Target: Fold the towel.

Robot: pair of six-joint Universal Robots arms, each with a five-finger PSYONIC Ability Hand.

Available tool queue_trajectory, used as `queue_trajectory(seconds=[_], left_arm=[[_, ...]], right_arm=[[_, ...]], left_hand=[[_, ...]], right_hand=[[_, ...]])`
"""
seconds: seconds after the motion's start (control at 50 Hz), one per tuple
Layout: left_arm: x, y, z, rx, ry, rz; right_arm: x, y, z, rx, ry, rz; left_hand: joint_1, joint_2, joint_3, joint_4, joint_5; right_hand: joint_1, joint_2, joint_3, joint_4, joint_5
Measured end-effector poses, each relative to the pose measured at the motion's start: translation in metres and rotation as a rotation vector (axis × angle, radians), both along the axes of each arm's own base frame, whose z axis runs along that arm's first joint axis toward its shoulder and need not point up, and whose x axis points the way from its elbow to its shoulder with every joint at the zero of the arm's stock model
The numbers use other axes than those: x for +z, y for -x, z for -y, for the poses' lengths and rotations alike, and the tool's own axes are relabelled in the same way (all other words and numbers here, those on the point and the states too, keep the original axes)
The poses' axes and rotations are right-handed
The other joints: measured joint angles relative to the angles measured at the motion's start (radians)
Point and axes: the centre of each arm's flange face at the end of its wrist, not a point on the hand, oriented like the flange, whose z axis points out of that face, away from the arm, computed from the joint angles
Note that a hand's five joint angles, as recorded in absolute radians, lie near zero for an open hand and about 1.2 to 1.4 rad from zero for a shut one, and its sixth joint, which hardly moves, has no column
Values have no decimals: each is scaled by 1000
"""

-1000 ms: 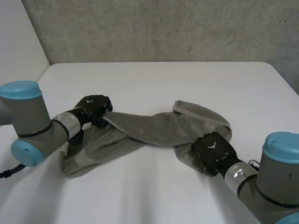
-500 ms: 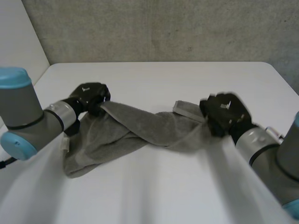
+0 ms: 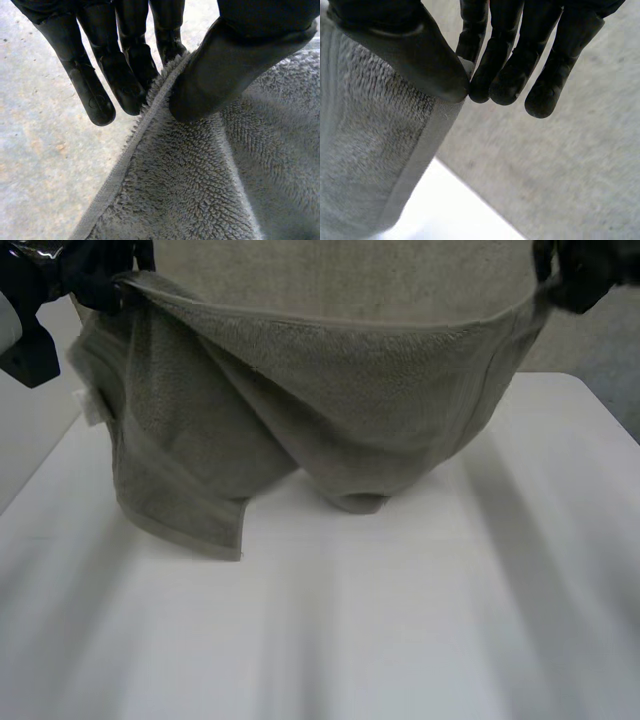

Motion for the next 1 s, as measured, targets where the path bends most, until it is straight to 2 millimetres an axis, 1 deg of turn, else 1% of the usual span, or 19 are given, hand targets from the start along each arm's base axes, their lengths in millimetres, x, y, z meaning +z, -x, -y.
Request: queue_trajectory(seconds=[0.08, 0.14, 0.2, 0.28, 0.36, 0.42, 0.52, 0.56, 0.6, 0.64, 0.72, 0.76, 0.8, 0.82, 0.86, 0.9, 0.96, 0.98, 1.0], left_arm=[[-28, 0, 24, 14, -74, 18], [-59, 2, 49, 21, -139, 47], [-81, 5, 71, 32, -158, 83], [-90, 7, 99, 69, -111, 118], [-67, 7, 124, 144, 26, 109], [-23, 5, 132, 202, 189, 54], [40, 6, 117, 214, 382, -69], [51, 7, 110, 201, 400, -100], [53, 8, 104, 184, 383, -118], [43, 9, 103, 170, 336, -118], [-8, 6, 100, 131, 146, -72], [-24, 5, 97, 120, 89, -59], [-58, 1, 87, 98, -29, -35], [-64, 1, 85, 94, -52, -31], [-92, -3, 72, 76, -154, -16], [-111, -6, 63, 65, -216, -4], [-171, -18, 40, 42, -390, 66], [-181, -19, 35, 37, -414, 83], [-200, -23, 27, 26, -458, 120]], right_arm=[[-24, -19, 14, 23, -39, -69], [-40, -40, 24, 37, -27, -86], [-48, -56, 34, 38, 21, -68], [-44, -74, 47, 33, 140, 2], [-20, -89, 59, 32, 337, 142], [10, -94, 62, 40, 503, 268], [39, -93, 58, 66, 632, 368], [39, -93, 56, 76, 621, 365], [33, -93, 55, 91, 580, 341], [22, -94, 54, 110, 522, 306], [-21, -98, 52, 176, 326, 173], [-37, -98, 51, 193, 266, 126], [-71, -95, 49, 223, 145, 16], [-78, -94, 48, 228, 123, -6], [-106, -90, 43, 249, 33, -101], [-121, -87, 39, 260, -17, -154], [-157, -76, 23, 287, -130, -275], [-161, -74, 20, 289, -144, -289], [-169, -70, 14, 293, -169, -314]], left_hand=[[0, 0, 0, 0, 0], [0, 0, 0, 0, 0], [0, 0, 0, 0, -1], [0, 0, 0, 0, -1], [3, 1, 0, 0, 0], [3, 1, 0, 0, 0], [3, 1, 0, 0, 0], [4, 1, 0, 0, 0], [3, 1, 0, 0, 0], [3, 1, 0, 0, 5], [4, 1, 0, 0, 9], [4, 1, 0, 0, 9], [4, 1, 0, 0, 9], [4, 1, 0, 0, 9], [4, 1, 0, 0, 10], [4, 1, 0, 0, 10], [4, 1, 0, 0, 11], [4, 1, 0, 0, 12], [4, 1, 0, 0, 12]], right_hand=[[0, 0, 0, 0, 0], [0, 0, 0, 0, 0], [0, 5, 0, 0, 0], [1, 5, 0, 0, 0], [1, 5, 1, 0, 0], [2, 5, 1, 1, 0], [2, 5, 1, 1, 0], [2, 5, 1, 1, 0], [2, 5, 1, 1, 2], [2, 5, 1, 1, 2], [2, 5, 2, 2, 2], [2, 5, 2, 2, 2], [2, 5, 2, 2, 2], [2, 5, 2, 2, 2], [2, 5, 2, 2, 2], [2, 5, 2, 2, 2], [2, 5, 2, 2, 2], [2, 5, 2, 2, 2], [2, 5, 2, 3, 2]])
